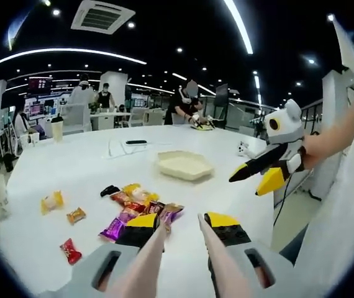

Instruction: Place the target food into the container with the food tongs after gripping and lifting it, then release it inside without dropping or visibly crushing the food.

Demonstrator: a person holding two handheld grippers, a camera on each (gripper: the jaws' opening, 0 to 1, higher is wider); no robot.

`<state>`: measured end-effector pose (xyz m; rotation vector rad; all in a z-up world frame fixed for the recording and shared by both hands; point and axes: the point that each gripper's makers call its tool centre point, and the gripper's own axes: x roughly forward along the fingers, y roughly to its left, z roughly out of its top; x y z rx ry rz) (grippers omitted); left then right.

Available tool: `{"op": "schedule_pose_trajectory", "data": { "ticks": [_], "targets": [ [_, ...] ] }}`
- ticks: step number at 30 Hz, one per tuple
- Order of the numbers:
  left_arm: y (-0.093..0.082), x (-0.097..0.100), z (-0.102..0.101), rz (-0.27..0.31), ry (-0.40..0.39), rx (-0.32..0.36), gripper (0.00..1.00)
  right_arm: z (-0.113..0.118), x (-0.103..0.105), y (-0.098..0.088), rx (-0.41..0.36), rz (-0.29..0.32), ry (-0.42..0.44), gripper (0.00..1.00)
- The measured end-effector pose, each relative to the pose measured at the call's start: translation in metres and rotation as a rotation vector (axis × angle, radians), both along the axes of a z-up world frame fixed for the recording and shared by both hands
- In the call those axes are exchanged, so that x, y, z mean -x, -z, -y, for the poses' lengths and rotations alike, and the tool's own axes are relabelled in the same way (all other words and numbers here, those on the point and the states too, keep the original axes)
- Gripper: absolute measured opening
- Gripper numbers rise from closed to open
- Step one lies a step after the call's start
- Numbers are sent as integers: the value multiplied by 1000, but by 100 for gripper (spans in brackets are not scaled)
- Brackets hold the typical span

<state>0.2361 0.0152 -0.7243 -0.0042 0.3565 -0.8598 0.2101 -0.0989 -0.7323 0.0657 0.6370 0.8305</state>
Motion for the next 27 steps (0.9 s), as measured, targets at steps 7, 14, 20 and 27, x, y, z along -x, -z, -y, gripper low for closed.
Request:
{"op": "schedule_pose_trajectory", "data": {
  "ticks": [7, 14, 20, 27],
  "targets": [
    [7, -10, 7, 11, 27, -32, 28, 6, -5, 1, -3, -6, 47, 57],
    [15, -20, 12, 2, 45, -63, 28, 4, -7, 10, -5, -28, 50, 57],
    [18, -29, 13, -8, 33, -61, 28, -6, -12, 10, -31, -38, 59, 56],
    [19, -37, 12, 9, 45, -86, 28, -9, -17, 9, -26, -34, 50, 57]
  ]
}}
